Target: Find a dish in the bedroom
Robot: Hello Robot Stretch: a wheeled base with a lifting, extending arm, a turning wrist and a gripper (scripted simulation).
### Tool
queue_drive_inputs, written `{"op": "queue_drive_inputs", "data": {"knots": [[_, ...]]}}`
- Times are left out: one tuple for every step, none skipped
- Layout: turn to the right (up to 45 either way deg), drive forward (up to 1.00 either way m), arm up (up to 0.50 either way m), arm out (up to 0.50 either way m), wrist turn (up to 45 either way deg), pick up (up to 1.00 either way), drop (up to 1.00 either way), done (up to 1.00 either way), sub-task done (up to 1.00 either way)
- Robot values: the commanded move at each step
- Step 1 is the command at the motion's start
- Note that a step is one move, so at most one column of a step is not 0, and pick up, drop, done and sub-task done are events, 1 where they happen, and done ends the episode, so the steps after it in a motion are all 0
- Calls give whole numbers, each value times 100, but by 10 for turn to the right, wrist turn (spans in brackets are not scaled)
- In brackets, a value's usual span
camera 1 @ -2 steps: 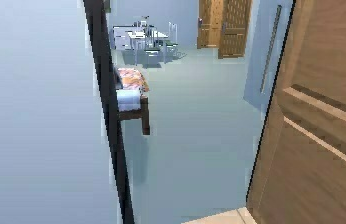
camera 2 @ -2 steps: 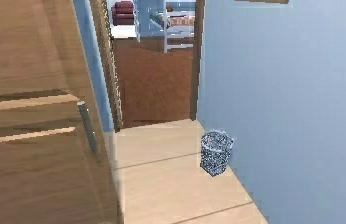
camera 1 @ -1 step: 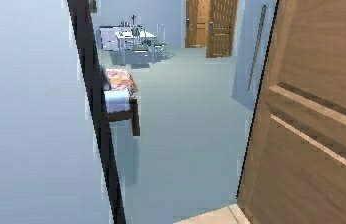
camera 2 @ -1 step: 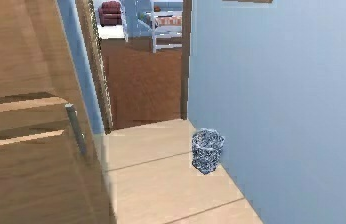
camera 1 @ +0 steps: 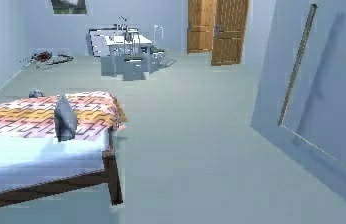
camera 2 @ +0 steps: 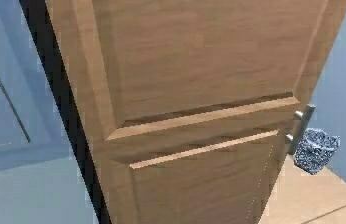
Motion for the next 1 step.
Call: {"op": "queue_drive_inputs", "data": {"knots": [[0,100,0,0,0,0,0,0,0]]}}
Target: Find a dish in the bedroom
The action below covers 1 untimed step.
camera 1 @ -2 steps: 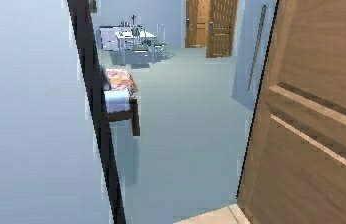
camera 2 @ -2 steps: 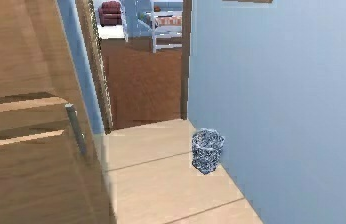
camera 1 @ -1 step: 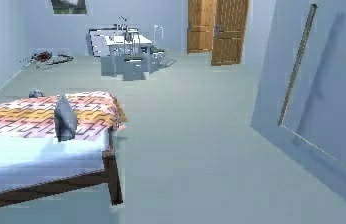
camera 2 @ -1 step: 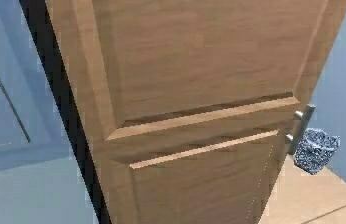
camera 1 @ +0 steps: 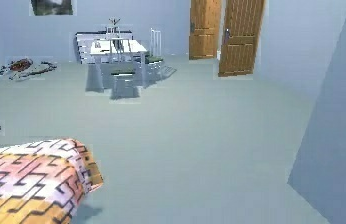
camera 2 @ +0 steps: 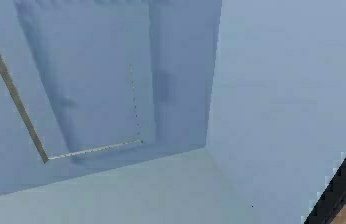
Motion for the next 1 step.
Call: {"op": "queue_drive_inputs", "data": {"knots": [[60,0,0,0,0,0,0,0,0]]}}
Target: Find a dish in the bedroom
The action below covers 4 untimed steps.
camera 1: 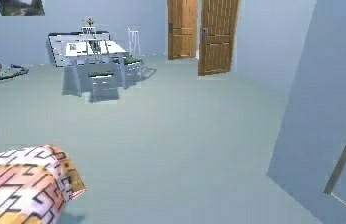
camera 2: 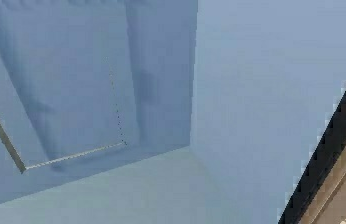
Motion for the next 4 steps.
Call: {"op": "queue_drive_inputs", "data": {"knots": [[0,15,0,0,0,0,0,0,0],[-30,0,0,0,0,0,0,0,0],[450,0,0,0,0,0,0,0,0],[450,0,0,0,0,0,0,0,0]]}}
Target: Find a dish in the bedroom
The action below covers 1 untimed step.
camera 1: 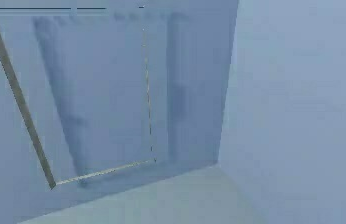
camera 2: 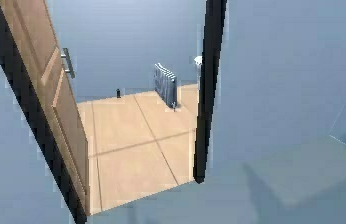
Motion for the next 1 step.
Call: {"op": "queue_drive_inputs", "data": {"knots": [[210,0,0,0,0,0,0,0,0]]}}
